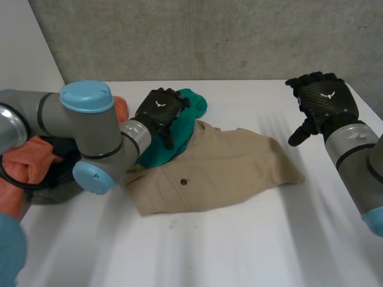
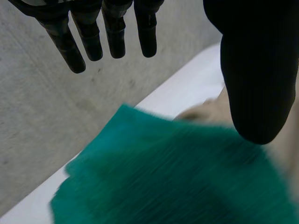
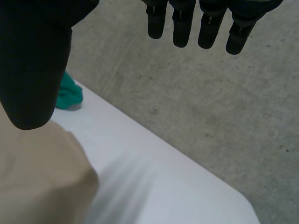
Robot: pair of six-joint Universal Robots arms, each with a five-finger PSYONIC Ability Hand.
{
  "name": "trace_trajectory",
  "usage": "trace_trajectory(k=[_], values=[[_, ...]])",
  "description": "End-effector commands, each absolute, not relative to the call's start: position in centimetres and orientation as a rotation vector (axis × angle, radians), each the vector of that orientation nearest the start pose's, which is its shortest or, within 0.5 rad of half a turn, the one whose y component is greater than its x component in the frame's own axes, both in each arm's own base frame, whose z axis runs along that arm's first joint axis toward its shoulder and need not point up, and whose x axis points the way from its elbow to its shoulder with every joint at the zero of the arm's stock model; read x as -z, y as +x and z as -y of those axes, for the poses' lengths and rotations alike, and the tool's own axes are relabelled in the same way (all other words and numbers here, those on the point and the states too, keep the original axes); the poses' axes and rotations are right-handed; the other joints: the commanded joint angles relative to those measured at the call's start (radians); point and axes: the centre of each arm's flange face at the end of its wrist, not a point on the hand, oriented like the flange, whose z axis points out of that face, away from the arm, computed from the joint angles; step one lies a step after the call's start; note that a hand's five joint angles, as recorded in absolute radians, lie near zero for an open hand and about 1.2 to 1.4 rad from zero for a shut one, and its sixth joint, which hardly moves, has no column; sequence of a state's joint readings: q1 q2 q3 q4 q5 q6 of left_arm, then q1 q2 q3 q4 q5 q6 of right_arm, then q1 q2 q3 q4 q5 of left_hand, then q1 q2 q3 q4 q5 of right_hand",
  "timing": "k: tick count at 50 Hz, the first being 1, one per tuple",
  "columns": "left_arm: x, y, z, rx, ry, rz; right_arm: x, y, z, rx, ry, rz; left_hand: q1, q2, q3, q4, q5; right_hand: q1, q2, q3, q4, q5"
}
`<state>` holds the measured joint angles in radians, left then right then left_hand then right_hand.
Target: Fold the laundry.
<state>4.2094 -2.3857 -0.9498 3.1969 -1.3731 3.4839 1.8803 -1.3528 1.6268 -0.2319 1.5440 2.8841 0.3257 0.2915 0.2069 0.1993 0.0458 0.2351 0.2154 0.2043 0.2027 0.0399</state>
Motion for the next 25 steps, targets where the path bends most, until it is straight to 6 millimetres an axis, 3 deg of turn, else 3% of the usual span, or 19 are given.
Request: trace_trajectory(k=[1,3,5,6,7,8,9,10,14,17,18,20,21,24,25], values=[[-14.3,-34.5,37.3,2.087,1.333,-2.110,-23.1,23.5,28.6,2.088,-0.678,-2.153,-0.151,-0.117,-0.032,-0.025,-0.046,-0.061,-0.041,-0.030,-0.028,-0.040],[-13.7,-34.4,37.8,2.074,1.338,-2.101,-22.9,23.4,28.6,2.079,-0.682,-2.159,-0.151,-0.117,-0.032,-0.025,-0.046,-0.061,-0.041,-0.030,-0.028,-0.040],[-12.8,-34.3,38.2,2.063,1.343,-2.113,-22.7,23.4,28.6,2.076,-0.684,-2.163,0.051,0.085,0.170,0.177,0.156,-0.061,-0.041,-0.030,-0.028,-0.040],[-12.7,-34.3,38.3,2.066,1.344,-2.111,-22.6,23.4,28.6,2.075,-0.683,-2.165,0.200,0.235,0.319,0.327,0.306,-0.061,-0.041,-0.030,-0.028,-0.040],[-12.6,-34.3,38.3,2.063,1.344,-2.121,-22.5,23.3,28.7,2.074,-0.682,-2.168,0.612,0.646,0.731,0.738,0.717,-0.061,-0.041,-0.030,-0.028,-0.040],[-12.7,-34.3,38.4,2.066,1.340,-2.120,-22.4,23.3,28.7,2.074,-0.682,-2.168,0.848,0.882,0.967,0.975,0.954,-0.061,-0.041,-0.030,-0.028,-0.040],[-12.7,-34.3,38.4,2.067,1.337,-2.118,-22.4,23.3,28.7,2.074,-0.682,-2.168,1.043,1.077,1.161,1.169,1.148,-0.061,-0.041,-0.030,-0.028,-0.040],[-13.0,-34.4,38.4,2.070,1.330,-2.113,-22.3,23.3,28.8,2.074,-0.681,-2.169,1.070,1.104,1.189,1.197,1.176,-0.061,-0.041,-0.030,-0.028,-0.040],[-16.8,-33.8,38.8,2.133,1.217,-2.039,-22.3,23.3,28.8,2.074,-0.681,-2.169,1.071,1.105,1.189,1.197,1.176,-0.061,-0.041,-0.030,-0.028,-0.040],[-21.4,-32.7,39.1,2.228,1.109,-1.953,-22.4,23.3,28.8,2.075,-0.682,-2.166,1.071,1.105,1.189,1.197,1.176,-0.061,-0.041,-0.030,-0.028,-0.040],[-24.2,-32.1,39.3,2.300,1.054,-1.891,-22.3,23.4,28.7,2.073,-0.684,-2.167,1.071,1.105,1.189,1.197,1.176,-0.061,-0.041,-0.030,-0.028,-0.040],[-26.9,-31.1,39.5,2.370,0.983,-1.825,-22.3,23.5,28.6,2.071,-0.687,-2.164,1.071,1.105,1.189,1.197,1.176,-0.061,-0.041,-0.030,-0.028,-0.040],[-29.7,-29.8,39.9,2.438,0.899,-1.750,-22.4,23.6,28.6,2.072,-0.689,-2.160,1.071,1.105,1.189,1.197,1.176,-0.061,-0.041,-0.030,-0.028,-0.040],[-33.0,-27.6,40.4,2.504,0.773,-1.660,-22.5,23.7,28.4,2.070,-0.694,-2.154,1.071,1.105,1.189,1.197,1.176,-0.061,-0.041,-0.030,-0.028,-0.040],[-34.8,-25.6,40.9,2.512,0.675,-1.616,-22.5,23.8,28.3,2.066,-0.699,-2.152,1.071,1.105,1.189,1.197,1.176,-0.061,-0.041,-0.030,-0.028,-0.040]])
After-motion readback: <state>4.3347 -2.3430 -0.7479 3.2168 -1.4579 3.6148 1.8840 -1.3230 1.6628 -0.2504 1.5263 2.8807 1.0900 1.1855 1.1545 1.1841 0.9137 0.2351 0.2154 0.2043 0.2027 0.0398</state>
